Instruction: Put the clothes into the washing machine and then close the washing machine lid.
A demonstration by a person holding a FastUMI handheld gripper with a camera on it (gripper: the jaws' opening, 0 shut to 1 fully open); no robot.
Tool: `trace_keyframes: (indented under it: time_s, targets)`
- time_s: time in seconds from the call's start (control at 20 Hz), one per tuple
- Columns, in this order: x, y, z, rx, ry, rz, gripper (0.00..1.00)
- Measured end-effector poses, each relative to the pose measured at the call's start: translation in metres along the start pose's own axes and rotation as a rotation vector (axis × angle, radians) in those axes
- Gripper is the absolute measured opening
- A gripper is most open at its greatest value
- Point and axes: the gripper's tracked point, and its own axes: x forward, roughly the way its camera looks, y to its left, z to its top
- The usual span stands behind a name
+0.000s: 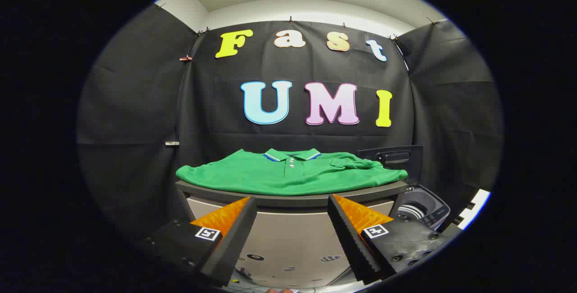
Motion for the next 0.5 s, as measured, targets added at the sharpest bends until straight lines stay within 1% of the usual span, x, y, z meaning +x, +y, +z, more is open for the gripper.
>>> trace_keyframes:
  time_s: [0.5]
  targets:
    - [-0.0023, 0.0019, 0.0030, 0.011, -0.001, 0.012, 0.99]
